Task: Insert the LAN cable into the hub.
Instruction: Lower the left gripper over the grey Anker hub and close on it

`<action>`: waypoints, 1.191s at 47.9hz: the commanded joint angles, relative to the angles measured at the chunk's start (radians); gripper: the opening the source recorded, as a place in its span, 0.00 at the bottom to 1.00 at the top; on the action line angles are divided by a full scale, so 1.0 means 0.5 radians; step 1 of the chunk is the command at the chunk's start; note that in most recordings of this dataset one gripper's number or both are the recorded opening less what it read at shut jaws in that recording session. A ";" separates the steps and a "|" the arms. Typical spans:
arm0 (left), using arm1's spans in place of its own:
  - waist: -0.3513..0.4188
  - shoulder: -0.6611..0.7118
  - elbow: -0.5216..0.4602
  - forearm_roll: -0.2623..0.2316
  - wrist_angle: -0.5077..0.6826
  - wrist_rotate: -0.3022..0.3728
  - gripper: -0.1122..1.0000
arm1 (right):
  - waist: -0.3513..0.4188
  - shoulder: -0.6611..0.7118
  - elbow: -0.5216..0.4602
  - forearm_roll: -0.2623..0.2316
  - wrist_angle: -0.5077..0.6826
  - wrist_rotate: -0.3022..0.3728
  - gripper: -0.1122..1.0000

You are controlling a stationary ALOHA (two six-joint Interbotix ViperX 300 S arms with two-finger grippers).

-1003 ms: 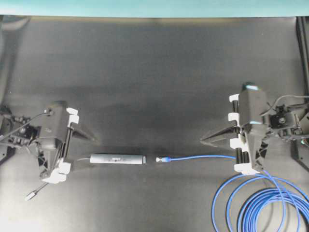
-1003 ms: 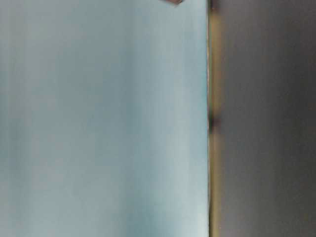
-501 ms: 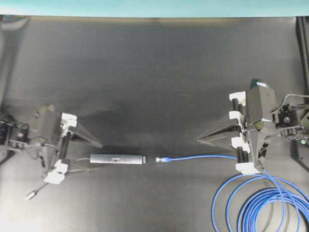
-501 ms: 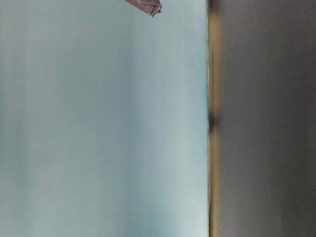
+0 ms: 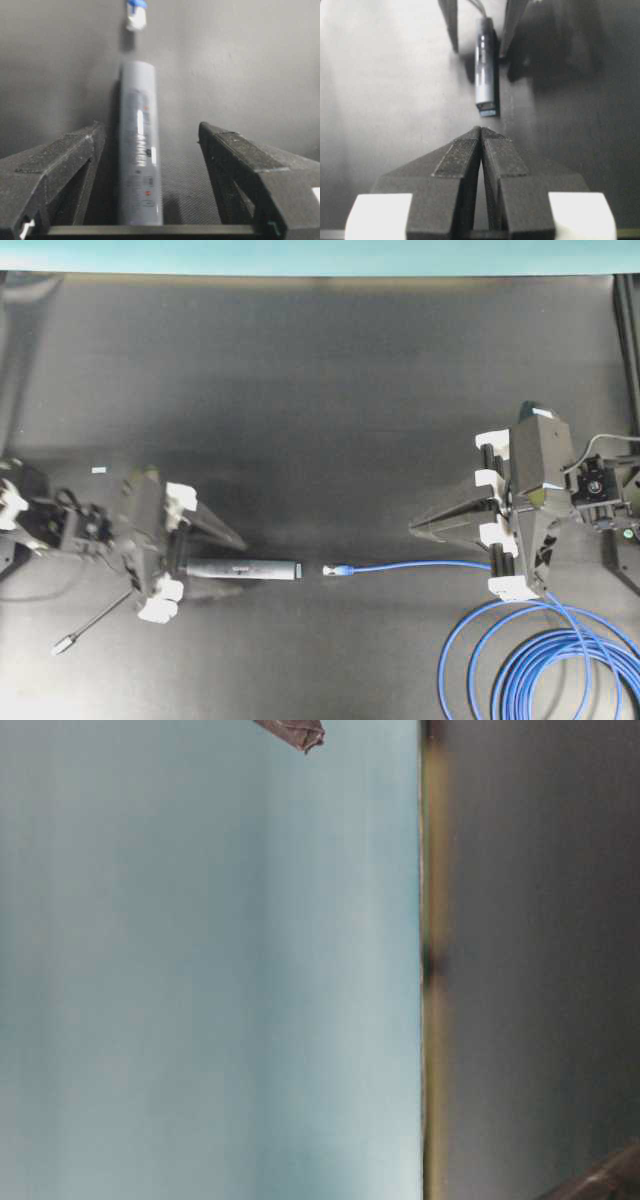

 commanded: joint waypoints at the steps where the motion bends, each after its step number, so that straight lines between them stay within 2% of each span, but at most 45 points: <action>1: 0.000 0.025 -0.009 0.003 -0.028 0.000 0.75 | 0.009 -0.006 -0.009 0.006 -0.006 0.012 0.10; 11: 0.009 0.089 -0.009 0.006 -0.006 0.000 0.75 | 0.009 -0.009 -0.006 0.003 -0.003 0.012 0.10; 26: 0.012 0.169 -0.077 0.003 0.221 0.000 0.71 | 0.009 -0.021 0.003 0.006 -0.003 0.025 0.10; 31: 0.012 0.166 -0.092 0.003 0.218 0.018 0.61 | 0.009 -0.031 0.025 0.006 -0.006 0.083 0.10; 36: 0.012 0.129 -0.117 0.003 0.221 0.040 0.37 | 0.009 -0.043 0.055 0.006 -0.025 0.163 0.10; 42: 0.018 0.012 -0.160 0.003 0.307 0.061 0.35 | 0.009 -0.049 0.083 0.003 -0.052 0.206 0.10; 49: 0.037 -0.255 -0.245 0.003 0.721 0.043 0.35 | 0.009 -0.046 0.110 0.003 -0.089 0.196 0.10; 57: 0.049 -0.589 -0.411 0.003 1.482 0.046 0.35 | 0.009 -0.006 0.150 -0.003 -0.117 0.193 0.14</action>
